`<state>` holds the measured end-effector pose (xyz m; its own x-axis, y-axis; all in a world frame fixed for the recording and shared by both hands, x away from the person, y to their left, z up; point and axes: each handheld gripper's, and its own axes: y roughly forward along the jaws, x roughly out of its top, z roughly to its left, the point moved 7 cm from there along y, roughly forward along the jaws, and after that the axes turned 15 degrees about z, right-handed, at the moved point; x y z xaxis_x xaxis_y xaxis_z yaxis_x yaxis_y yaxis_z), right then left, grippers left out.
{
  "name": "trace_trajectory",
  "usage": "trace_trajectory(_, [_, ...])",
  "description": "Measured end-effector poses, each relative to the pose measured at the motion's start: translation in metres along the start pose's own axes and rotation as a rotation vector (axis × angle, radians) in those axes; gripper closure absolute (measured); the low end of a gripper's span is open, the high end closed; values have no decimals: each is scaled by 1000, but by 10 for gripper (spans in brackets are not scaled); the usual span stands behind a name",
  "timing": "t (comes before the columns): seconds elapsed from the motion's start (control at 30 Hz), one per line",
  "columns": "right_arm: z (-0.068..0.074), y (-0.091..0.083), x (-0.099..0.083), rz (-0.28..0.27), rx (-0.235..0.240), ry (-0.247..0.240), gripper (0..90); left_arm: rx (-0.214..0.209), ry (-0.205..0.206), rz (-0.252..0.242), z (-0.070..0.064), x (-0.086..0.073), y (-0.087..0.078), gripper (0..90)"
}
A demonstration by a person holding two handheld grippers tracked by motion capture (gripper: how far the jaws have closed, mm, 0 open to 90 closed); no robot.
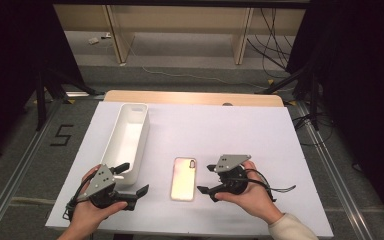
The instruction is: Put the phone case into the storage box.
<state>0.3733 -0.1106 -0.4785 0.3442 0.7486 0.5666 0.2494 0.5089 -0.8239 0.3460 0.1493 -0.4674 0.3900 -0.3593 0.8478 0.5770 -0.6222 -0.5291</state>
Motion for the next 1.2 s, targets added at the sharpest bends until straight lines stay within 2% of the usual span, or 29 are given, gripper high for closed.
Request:
trace_trajectory(0.03, [3,2,0,34,-2,-30,266,2,8,-1,-1,0,-1,47])
trace_trajectory(0.07, [3,2,0,34,-2,-30,266,2,8,-1,-1,0,-1,47])
trace_trajectory(0.1, [5,5,2,61,-8,-42,274,2,8,0,-2,0,-1,47])
trace_trajectory(0.2, [6,6,3,83,-16,-62,302,2,5,1,-2,0,-1,47])
trace_trajectory(0.33, [8,9,3,142,-8,-80,318,3,8,2,-2,0,0,47])
trace_trajectory(0.37, [9,12,2,188,0,-100,335,-1,5,-2,-2,1,1,47])
trace_trajectory(0.43, [9,13,1,209,1,-107,347,0,4,1,-2,1,1,47])
trace_trajectory(0.47, [10,17,0,260,-7,-131,365,0,6,3,-2,1,2,47])
trace_trajectory(0.5, [10,17,0,260,-7,-131,365,-1,7,3,-2,1,2,47])
trace_trajectory(0.53, [11,22,1,326,-11,-168,374,-1,6,4,-3,1,2,47])
trace_trajectory(0.6, [14,26,3,373,-6,-175,380,-1,7,4,-3,0,1,47])
trace_trajectory(0.63, [14,26,3,373,-6,-175,380,-1,7,4,-3,0,1,47])
trace_trajectory(0.7, [18,34,10,416,2,-198,411,-3,5,-4,-3,1,1,47])
trace_trajectory(0.77, [20,37,13,430,5,-203,419,-6,6,-2,-3,0,1,47])
trace_trajectory(0.83, [25,46,19,473,12,-228,474,-4,5,0,-3,0,1,47])
trace_trajectory(0.97, [29,54,24,509,9,-240,484,-5,4,2,-4,0,0,47])
trace_trajectory(1.03, [30,59,27,525,2,-260,510,-4,14,2,-3,1,0,47])
trace_trajectory(1.07, [33,64,27,558,-3,-283,518,-2,11,3,-3,0,0,47])
trace_trajectory(1.13, [33,65,27,568,-7,-285,520,-2,12,2,-3,0,0,47])
trace_trajectory(1.17, [33,67,26,604,-15,-328,522,-3,11,2,-3,0,0,47])
trace_trajectory(1.2, [35,68,26,609,-13,-335,524,-3,12,2,-3,1,0,47])
